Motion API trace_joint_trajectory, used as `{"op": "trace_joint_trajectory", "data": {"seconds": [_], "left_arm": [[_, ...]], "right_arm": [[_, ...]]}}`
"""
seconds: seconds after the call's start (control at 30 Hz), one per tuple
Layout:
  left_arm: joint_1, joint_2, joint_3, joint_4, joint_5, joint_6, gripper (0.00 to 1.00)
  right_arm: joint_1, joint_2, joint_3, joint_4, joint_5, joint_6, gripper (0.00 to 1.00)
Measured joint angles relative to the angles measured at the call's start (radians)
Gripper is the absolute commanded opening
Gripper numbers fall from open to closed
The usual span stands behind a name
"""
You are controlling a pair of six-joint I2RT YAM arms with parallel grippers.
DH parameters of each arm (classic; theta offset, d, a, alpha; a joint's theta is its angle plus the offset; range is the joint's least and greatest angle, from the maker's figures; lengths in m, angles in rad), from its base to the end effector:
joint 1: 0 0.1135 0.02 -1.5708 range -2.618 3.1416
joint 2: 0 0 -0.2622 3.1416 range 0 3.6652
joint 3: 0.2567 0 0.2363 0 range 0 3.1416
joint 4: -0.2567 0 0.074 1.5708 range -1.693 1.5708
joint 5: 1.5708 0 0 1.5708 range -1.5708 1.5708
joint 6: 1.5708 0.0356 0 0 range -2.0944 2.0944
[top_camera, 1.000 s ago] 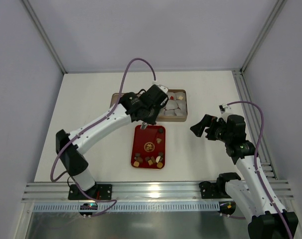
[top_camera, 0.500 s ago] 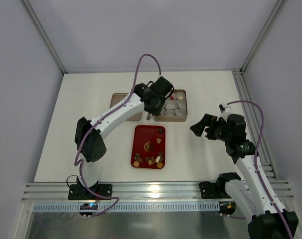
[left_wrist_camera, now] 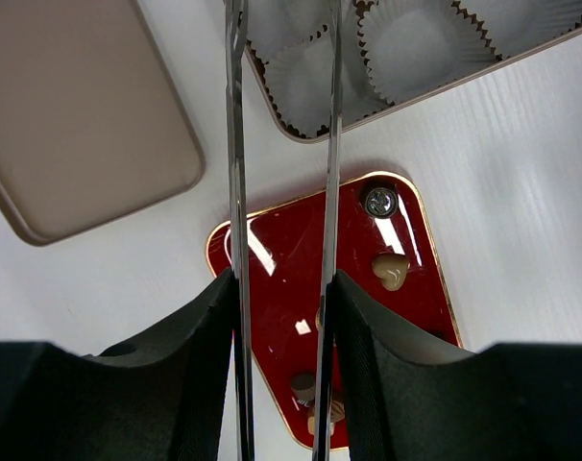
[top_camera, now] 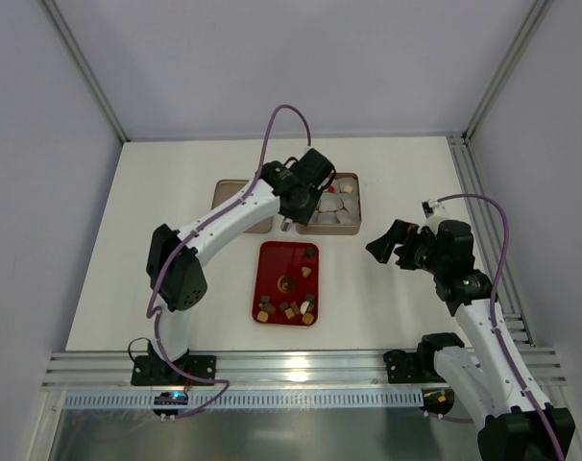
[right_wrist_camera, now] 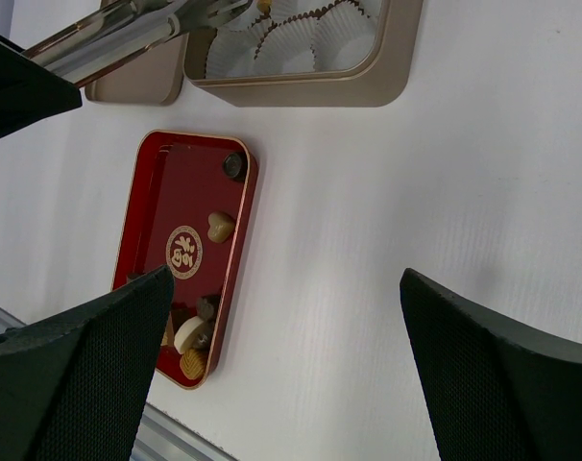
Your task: Pack the chocolate
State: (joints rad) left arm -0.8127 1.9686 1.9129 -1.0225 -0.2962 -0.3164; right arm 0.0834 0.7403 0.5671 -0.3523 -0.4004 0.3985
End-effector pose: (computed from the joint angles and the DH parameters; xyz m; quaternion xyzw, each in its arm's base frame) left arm 0.2855 -0.2864 0.3072 0.2007 0.9387 -0.0081 0.2803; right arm 0.1526 0.0267 0.2565 0.0352 0.8542 0.2841 0.4340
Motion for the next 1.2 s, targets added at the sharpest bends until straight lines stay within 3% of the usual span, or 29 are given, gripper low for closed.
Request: {"op": "trace_joint_trajectory", "data": {"seconds": [0.37,0.77,1.2], "left_arm": [[-0.003,-0.050,-0.018,0.002,0.043,0.014,0.41],[-0.074,-0.520,-0.303,-0.013,0.113,-0.014,0.41],[-0.202,-0.798,-0.645,-0.158,0.166,-0.092,0.41]], "right_arm": [[0.000,0.000,0.000,0.000,0.000,0.000,1.00],[0.001,0.000,0.000,0.000,0.000,0.000,1.00],[0.013,0.000,-0.006,0.005,0.001,0.000,1.00]]}}
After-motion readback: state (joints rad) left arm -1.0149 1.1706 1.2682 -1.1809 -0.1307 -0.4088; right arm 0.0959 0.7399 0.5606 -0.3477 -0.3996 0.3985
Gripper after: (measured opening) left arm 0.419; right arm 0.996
